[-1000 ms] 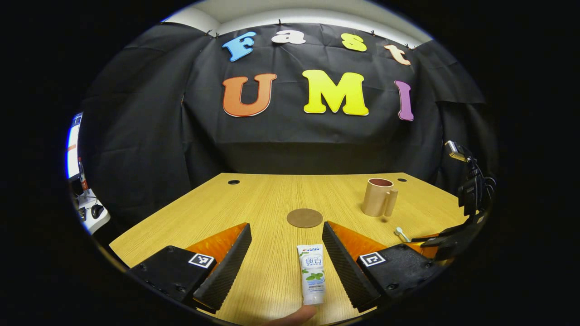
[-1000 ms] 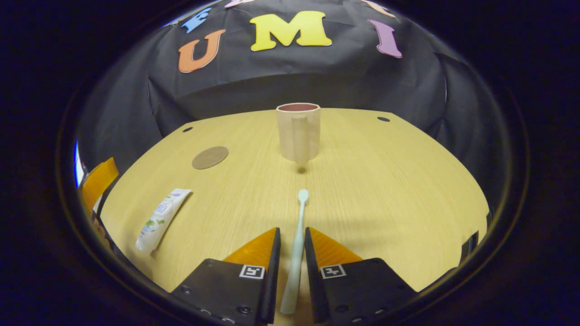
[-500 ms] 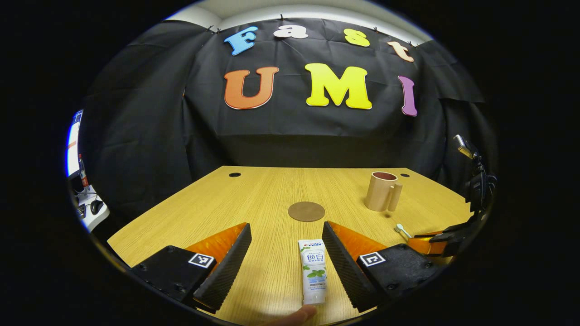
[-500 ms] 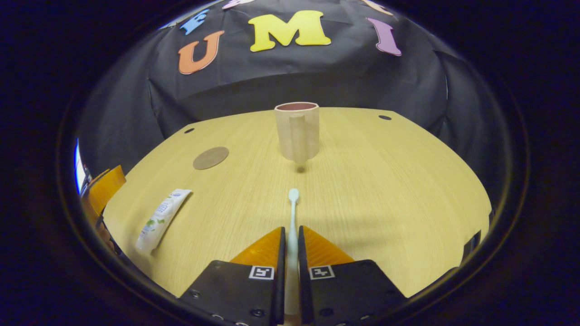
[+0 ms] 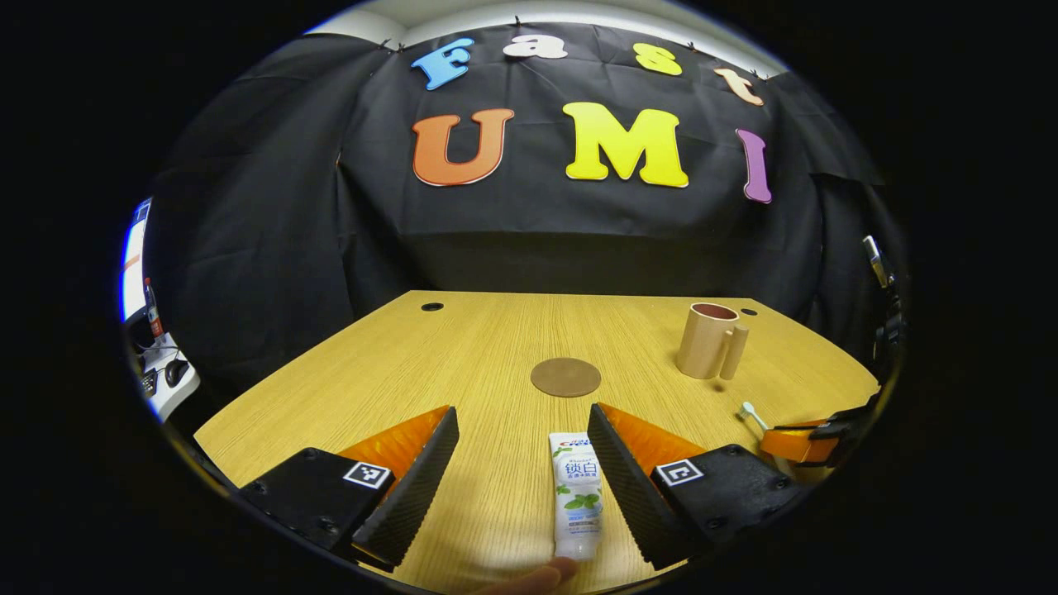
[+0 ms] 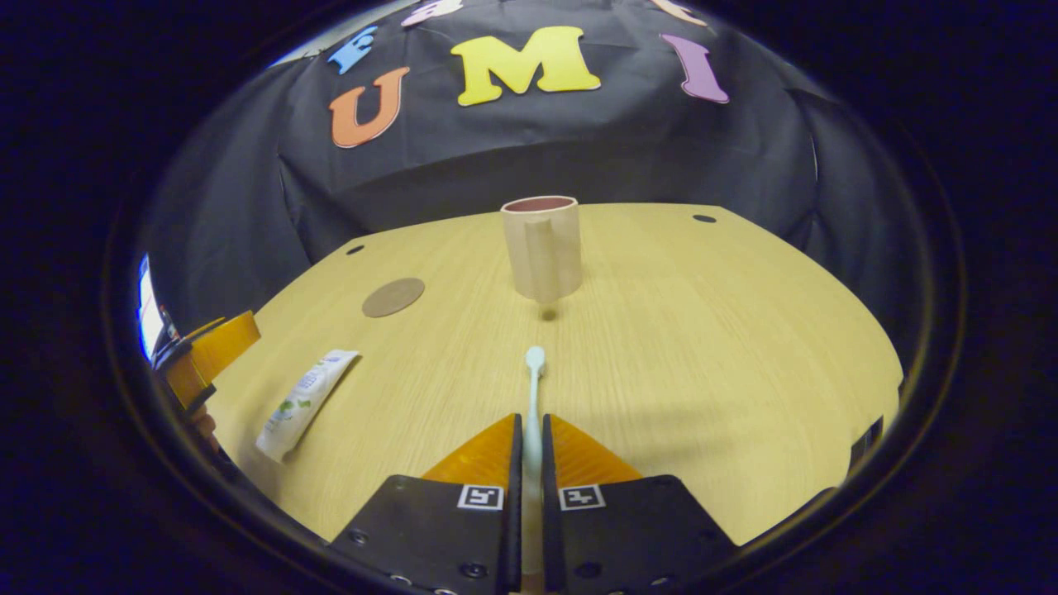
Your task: Put the toothbrush and toothpaste on the desktop into the cup, then pick up the cup and place it on the coaster on the desktop.
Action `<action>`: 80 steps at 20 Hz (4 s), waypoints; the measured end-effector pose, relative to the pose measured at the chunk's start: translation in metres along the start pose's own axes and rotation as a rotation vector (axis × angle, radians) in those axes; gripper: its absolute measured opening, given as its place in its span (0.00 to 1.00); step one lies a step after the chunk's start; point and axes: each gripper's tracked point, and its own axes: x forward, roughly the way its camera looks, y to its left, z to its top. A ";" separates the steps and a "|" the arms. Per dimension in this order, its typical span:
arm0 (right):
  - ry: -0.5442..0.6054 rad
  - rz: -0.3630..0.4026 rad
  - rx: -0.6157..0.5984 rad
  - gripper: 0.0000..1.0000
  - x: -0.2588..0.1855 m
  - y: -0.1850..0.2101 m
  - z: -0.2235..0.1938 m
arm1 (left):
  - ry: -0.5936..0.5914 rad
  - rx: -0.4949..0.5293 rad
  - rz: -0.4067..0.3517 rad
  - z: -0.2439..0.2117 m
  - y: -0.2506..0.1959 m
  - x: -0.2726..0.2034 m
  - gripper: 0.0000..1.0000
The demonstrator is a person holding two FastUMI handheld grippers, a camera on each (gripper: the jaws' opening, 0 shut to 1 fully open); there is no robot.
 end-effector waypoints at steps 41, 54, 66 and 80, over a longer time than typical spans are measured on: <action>-0.150 -0.076 -0.182 0.09 -0.038 0.003 0.049 | 0.005 0.041 -0.096 -0.017 -0.044 -0.002 1.00; -0.377 -0.007 -0.281 0.60 -0.090 0.054 0.084 | -0.046 0.045 -0.075 -0.011 -0.030 -0.017 1.00; -0.332 -0.034 -0.254 0.76 -0.083 0.046 0.071 | -0.077 0.040 -0.083 -0.001 -0.023 -0.024 1.00; -0.028 -0.090 -0.082 0.68 -0.003 0.014 0.031 | -0.163 0.041 -0.065 0.018 -0.017 -0.007 0.99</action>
